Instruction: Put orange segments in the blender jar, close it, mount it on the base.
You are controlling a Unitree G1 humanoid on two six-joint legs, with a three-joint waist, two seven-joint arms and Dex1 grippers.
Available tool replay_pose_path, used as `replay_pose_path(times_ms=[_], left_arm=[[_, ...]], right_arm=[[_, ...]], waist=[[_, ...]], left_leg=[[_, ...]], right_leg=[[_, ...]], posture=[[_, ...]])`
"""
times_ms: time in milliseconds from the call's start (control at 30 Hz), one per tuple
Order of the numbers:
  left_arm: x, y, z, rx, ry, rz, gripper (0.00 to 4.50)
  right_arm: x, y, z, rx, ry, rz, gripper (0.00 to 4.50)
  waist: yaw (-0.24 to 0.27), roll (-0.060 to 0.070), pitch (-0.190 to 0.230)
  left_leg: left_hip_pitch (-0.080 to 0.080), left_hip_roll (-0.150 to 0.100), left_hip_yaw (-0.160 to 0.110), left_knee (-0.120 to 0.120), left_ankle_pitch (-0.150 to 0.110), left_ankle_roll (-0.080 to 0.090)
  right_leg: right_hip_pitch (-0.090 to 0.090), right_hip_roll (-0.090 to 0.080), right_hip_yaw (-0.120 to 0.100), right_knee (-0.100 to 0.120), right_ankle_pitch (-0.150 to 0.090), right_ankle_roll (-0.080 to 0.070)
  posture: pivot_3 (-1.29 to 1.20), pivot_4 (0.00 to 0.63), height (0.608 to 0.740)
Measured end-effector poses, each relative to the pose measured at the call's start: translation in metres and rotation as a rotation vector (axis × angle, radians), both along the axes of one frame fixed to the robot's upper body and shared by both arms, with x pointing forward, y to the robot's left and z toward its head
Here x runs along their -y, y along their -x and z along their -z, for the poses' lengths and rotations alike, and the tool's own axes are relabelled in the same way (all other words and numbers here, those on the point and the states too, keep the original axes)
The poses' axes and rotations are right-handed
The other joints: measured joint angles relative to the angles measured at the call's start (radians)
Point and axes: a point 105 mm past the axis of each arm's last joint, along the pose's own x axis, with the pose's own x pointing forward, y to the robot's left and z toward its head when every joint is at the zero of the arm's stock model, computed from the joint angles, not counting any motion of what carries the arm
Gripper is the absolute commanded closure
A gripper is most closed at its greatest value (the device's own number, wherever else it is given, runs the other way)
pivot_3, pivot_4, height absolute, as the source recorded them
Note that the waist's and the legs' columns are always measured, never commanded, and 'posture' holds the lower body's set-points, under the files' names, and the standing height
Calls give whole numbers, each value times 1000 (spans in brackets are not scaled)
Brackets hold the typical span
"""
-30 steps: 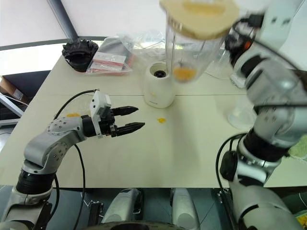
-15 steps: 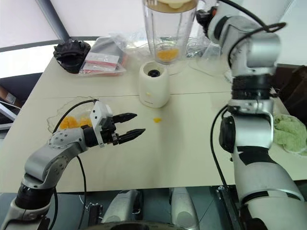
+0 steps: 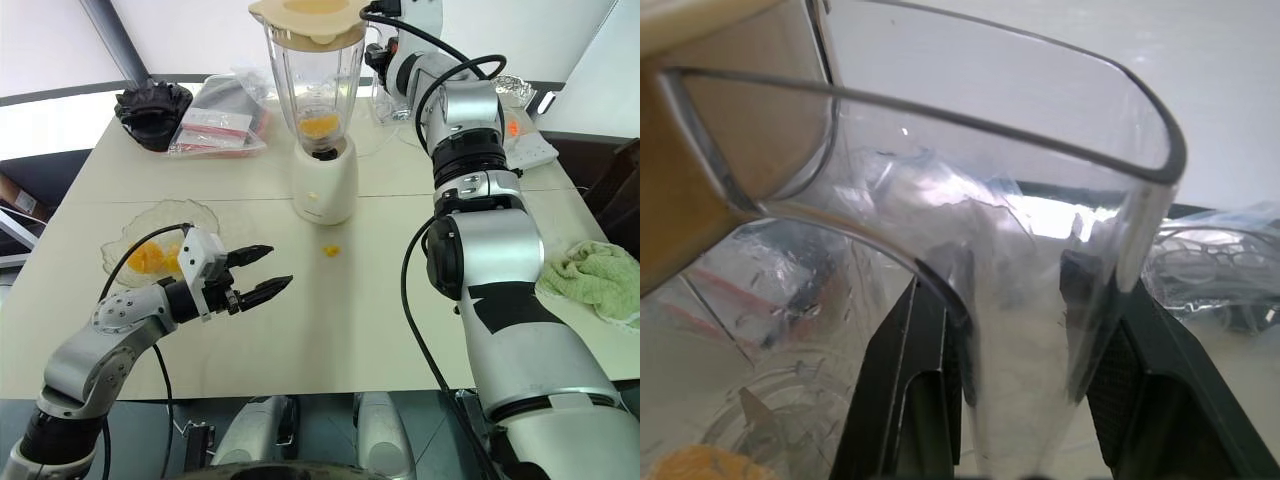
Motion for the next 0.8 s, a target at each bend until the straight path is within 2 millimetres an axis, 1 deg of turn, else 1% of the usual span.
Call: replay_pose_path(times_ms=[200,333,667,800], left_arm=[[5,-2,-5,28,-8,3,1033],[7,-3,-6,34,-16,13,1033],[6,-5,-8,47,-47,25,1033],[6,-7,-7,44,-45,23,1033]], right_arm=[[2,2,-3,10,40,-4,3481],[7,5,-3,-1,52,1,3481],[8,18,-2,-26,41,5,3481],[7,21,2,-26,9,33,3481]], waist=[[0,0,0],[0,0,0],[1,0,0],[0,0,0]], left_leg=[[0,-1,-1,0,0,0],[0,-1,-1,0,0,0],[0,-1,-1,0,0,0],[1,-1,-1,0,0,0]], right_leg=[[0,1,-1,2,0,0],[0,1,-1,1,1,1],[0,1,-1,2,1,2],[0,1,-1,3,1,2]], posture=[[0,150,740],[0,150,740],[0,150,740],[0,150,740]])
